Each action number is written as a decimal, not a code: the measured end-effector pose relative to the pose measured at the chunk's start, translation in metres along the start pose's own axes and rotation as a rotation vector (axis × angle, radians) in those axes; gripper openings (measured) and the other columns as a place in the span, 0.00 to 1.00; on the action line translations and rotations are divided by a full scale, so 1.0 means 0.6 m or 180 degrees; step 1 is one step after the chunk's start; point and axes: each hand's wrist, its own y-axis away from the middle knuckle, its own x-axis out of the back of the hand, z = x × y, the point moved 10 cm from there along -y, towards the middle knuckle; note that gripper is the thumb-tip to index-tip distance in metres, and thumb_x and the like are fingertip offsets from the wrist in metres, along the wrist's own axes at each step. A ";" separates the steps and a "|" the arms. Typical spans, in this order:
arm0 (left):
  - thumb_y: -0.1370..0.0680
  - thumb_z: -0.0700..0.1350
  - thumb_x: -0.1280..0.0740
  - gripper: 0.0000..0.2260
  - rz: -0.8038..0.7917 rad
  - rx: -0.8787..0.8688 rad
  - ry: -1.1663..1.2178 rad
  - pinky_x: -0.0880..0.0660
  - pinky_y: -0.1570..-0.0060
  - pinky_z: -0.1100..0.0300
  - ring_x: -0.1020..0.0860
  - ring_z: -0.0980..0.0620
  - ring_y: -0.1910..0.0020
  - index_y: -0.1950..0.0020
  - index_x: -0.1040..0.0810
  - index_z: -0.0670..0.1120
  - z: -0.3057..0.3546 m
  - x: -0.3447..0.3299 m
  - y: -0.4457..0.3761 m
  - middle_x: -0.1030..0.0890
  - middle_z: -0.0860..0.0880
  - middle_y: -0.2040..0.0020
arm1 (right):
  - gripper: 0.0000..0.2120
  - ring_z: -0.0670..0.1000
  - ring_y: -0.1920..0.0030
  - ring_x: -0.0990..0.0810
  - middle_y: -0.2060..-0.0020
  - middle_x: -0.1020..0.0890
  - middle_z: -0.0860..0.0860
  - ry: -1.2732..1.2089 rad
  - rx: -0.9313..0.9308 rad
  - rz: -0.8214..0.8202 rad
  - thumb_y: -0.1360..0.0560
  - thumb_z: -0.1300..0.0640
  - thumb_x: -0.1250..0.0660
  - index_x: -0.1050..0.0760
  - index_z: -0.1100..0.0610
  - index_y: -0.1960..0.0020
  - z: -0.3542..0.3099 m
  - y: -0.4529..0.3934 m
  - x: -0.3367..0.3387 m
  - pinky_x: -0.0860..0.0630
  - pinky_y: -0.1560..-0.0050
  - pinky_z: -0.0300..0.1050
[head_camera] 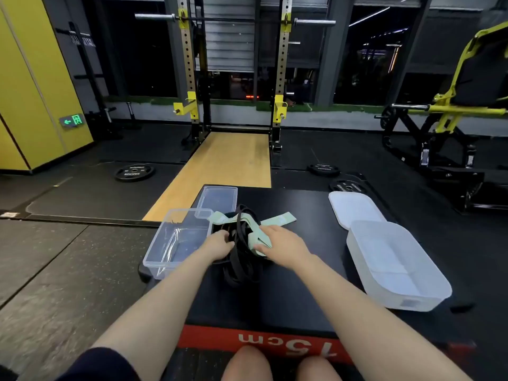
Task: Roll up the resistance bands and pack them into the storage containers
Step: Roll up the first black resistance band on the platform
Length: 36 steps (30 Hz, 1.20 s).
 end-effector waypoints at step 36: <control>0.22 0.55 0.37 0.16 -0.1353 0.0430 0.2277 0.23 0.49 0.57 0.21 0.49 0.46 0.45 0.23 0.43 -0.009 -0.071 -0.023 0.20 0.46 0.46 | 0.04 0.46 0.61 0.25 0.63 0.21 0.49 -0.4127 -0.0992 0.0079 0.24 0.59 0.33 0.21 0.59 0.52 0.050 -0.135 -0.126 0.28 0.58 0.37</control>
